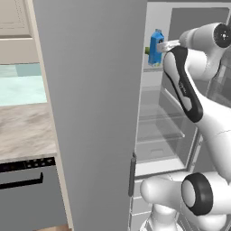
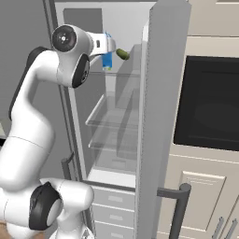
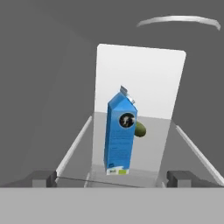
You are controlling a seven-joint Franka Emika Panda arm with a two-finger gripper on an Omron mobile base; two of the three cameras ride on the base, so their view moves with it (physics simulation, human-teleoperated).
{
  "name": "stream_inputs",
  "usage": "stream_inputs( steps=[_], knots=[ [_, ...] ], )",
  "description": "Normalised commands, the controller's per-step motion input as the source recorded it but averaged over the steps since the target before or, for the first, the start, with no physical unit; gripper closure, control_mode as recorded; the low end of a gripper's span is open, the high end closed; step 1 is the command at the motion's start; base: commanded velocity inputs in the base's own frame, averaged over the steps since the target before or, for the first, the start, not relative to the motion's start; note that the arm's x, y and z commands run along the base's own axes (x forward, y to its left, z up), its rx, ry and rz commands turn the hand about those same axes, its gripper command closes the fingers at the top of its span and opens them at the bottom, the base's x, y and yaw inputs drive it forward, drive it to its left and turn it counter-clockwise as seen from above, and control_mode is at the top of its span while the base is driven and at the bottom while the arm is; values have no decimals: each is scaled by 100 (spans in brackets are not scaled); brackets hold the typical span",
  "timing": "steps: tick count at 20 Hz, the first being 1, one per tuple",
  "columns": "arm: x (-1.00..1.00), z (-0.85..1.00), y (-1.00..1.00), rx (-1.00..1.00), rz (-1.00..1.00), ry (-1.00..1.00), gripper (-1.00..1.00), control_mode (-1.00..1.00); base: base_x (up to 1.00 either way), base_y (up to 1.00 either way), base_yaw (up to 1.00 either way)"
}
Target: Take out the milk from the fridge and place it on the tray on the counter. Then take the sugar cube near the tray and place it in the tray.
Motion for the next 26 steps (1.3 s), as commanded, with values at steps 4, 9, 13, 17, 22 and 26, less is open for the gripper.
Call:
stream_inputs(
  steps=[4, 9, 13, 17, 22, 26],
  knots=[
    [30, -9, -1, 4, 0, 0, -100, -100, 0, 0, 0],
    [24, -11, -1, 0, 0, 0, -100, -100, 0, 0, 0],
    [20, -9, -5, 0, 0, 0, -100, -100, 0, 0, 0],
    [24, -8, -8, 0, 0, 0, -100, -100, 0, 0, 0],
    [23, 0, -1, 0, 0, 0, -100, -100, 0, 0, 0],
    [23, 0, -13, 0, 0, 0, -100, -100, 0, 0, 0]
  ],
)
